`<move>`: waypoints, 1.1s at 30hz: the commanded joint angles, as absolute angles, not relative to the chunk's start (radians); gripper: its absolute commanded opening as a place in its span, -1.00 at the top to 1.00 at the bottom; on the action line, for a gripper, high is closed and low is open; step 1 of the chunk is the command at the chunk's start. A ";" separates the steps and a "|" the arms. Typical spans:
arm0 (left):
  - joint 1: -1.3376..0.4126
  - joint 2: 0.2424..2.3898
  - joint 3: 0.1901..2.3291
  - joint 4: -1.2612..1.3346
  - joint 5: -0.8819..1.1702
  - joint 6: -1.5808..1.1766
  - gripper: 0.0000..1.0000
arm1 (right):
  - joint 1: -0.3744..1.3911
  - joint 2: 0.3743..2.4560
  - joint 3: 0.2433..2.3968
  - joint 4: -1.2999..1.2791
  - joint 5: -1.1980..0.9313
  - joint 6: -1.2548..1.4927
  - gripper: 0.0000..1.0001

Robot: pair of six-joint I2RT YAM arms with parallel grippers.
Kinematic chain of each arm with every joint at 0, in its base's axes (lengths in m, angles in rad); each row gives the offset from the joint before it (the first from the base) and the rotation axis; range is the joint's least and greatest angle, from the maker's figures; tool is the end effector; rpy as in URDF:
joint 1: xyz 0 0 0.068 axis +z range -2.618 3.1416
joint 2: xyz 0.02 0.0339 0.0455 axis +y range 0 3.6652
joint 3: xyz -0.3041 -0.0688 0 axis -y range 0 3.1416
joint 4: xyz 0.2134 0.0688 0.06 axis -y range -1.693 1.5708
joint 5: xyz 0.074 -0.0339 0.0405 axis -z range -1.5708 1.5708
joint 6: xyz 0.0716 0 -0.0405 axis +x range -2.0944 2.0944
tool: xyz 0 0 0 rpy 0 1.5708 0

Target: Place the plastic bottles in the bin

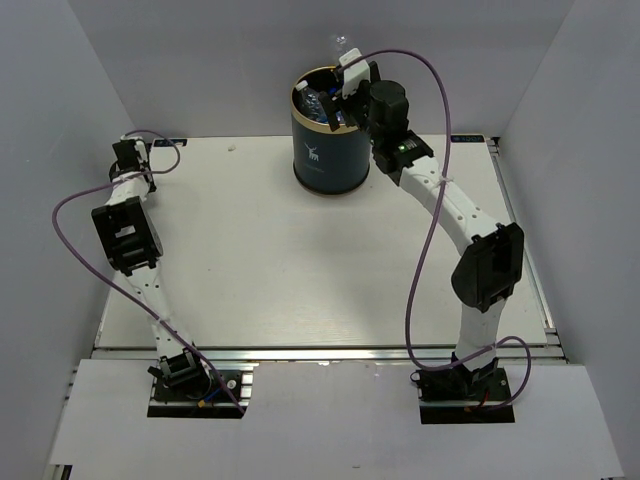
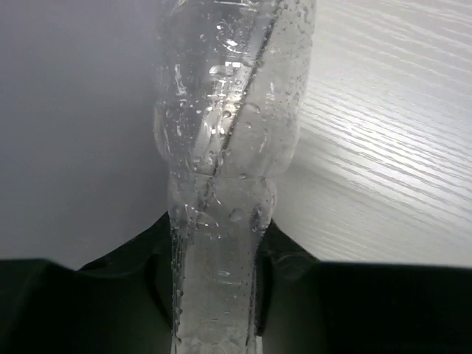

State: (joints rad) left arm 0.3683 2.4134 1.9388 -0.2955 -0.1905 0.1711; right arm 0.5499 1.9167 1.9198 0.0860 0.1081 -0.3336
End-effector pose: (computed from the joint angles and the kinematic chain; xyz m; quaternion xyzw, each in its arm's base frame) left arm 0.5248 0.2171 0.1713 -0.1271 0.9087 0.1878 0.3506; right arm 0.4141 0.2447 0.4732 -0.2521 0.6263 0.0433 0.7364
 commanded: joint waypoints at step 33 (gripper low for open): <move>-0.233 1.364 1.339 -0.085 1.071 0.244 0.67 | 0.517 1.445 1.413 0.350 -0.719 0.098 -0.79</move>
